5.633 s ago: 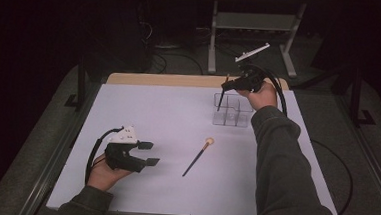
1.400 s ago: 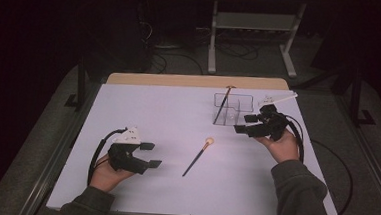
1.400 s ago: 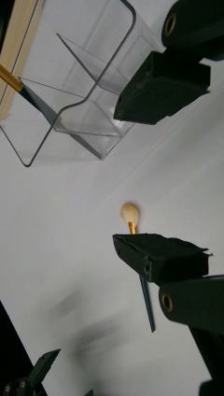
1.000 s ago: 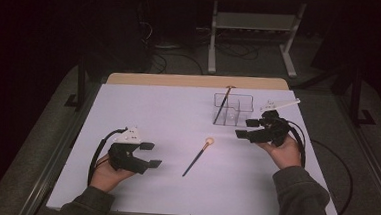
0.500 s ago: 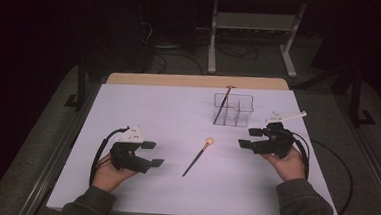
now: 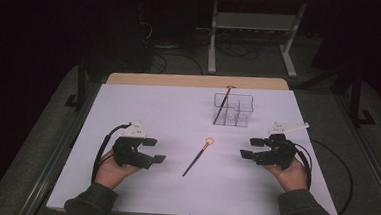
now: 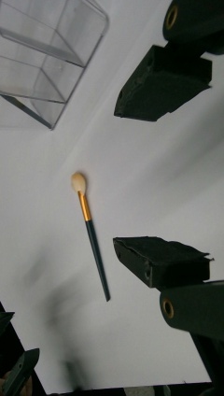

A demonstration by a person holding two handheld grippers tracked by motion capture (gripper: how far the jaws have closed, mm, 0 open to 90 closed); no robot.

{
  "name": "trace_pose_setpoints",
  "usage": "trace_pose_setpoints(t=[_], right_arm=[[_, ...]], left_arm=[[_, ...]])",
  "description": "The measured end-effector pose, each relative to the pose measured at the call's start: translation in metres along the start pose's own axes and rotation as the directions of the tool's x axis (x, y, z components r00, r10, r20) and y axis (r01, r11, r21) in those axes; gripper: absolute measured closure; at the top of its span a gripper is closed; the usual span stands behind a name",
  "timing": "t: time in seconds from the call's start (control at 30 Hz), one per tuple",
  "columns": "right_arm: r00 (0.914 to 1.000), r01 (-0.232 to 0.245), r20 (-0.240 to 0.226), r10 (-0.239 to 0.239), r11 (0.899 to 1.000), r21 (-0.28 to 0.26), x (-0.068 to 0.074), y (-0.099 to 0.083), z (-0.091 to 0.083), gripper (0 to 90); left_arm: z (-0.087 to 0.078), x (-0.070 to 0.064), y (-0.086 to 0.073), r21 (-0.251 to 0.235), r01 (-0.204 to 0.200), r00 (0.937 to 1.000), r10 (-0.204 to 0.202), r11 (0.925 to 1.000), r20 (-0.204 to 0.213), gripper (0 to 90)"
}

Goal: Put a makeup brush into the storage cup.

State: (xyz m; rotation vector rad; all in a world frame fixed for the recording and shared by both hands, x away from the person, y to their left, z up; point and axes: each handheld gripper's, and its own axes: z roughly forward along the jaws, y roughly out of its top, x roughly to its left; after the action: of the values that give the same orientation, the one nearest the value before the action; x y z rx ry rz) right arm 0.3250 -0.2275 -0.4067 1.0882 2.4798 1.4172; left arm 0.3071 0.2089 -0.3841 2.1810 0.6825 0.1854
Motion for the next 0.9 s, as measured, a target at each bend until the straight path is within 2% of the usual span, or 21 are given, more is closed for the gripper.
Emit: trace_pose_setpoints(t=[0.17, 0.5, 0.6, 0.63, 0.67, 0.7, 0.73, 0.77, 0.83, 0.87, 0.9], right_arm=[[1.0000, -0.004, 0.007, 0.004, 1.000, -0.009, 0.001, -0.007, -0.003, 29.8], [0.9998, 0.016, 0.012, -0.016, 1.000, -0.003, 0.007, -0.014, -0.002, 29.7], [0.9998, 0.018, 0.013, -0.018, 1.000, -0.010, 0.008, -0.015, -0.003, 29.5], [0.9998, 0.018, 0.013, -0.018, 1.000, -0.012, 0.008, -0.015, -0.003, 29.3], [0.9998, 0.014, 0.016, -0.013, 1.000, -0.015, 0.008, -0.016, -0.004, 29.3], [0.9998, 0.012, 0.013, -0.012, 1.000, -0.020, 0.008, -0.016, -0.005, 29.2], [0.9999, 0.008, 0.011, -0.008, 1.000, -0.024, 0.008, -0.017, -0.005, 29.2], [0.9999, 0.004, 0.011, -0.003, 1.000, -0.022, 0.008, -0.017, -0.005, 29.0], [0.9999, 0.003, 0.011, -0.003, 1.000, -0.019, 0.008, -0.019, -0.005, 28.4], [0.9998, 0.010, 0.015, -0.010, 1.000, -0.016, 0.008, -0.019, -0.005, 28.3], [0.9997, 0.014, 0.020, -0.013, 1.000, -0.017, 0.008, -0.019, -0.005, 28.3]], left_arm=[[0.005, -0.002, 0.007, 0.014, 0.011, 0.9998, -0.012, 0.9998, 0.018, 30.4], [0.015, -0.007, 0.026, 0.037, -0.018, 0.9997, 0.018, 0.9991, 0.015, 30.1], [0.019, -0.009, 0.032, 0.044, -0.012, 0.9998, 0.011, 0.9990, 0.019, 29.9], [0.020, -0.009, 0.034, 0.053, -0.028, 0.9995, 0.028, 0.9982, 0.015, 29.4], [0.021, -0.010, 0.036, 0.048, -0.017, 0.9997, 0.016, 0.9987, 0.016, 29.3], [0.022, -0.010, 0.039, 0.053, -0.032, 0.9994, 0.031, 0.9981, 0.017, 29.5], [0.024, -0.011, 0.041, 0.056, -0.023, 0.9996, 0.023, 0.9981, 0.016, 29.4], [0.024, -0.010, 0.044, 0.074, -0.039, 0.9991, 0.038, 0.9965, 0.018, 29.4], [0.027, -0.012, 0.049, 0.074, -0.036, 0.9992, 0.035, 0.9966, 0.019, 29.3], [0.028, -0.012, 0.051, 0.078, -0.050, 0.9986, 0.049, 0.9957, 0.018, 29.4], [0.030, -0.014, 0.053, 0.077, -0.037, 0.9991, 0.035, 0.9963, 0.021, 29.8]])
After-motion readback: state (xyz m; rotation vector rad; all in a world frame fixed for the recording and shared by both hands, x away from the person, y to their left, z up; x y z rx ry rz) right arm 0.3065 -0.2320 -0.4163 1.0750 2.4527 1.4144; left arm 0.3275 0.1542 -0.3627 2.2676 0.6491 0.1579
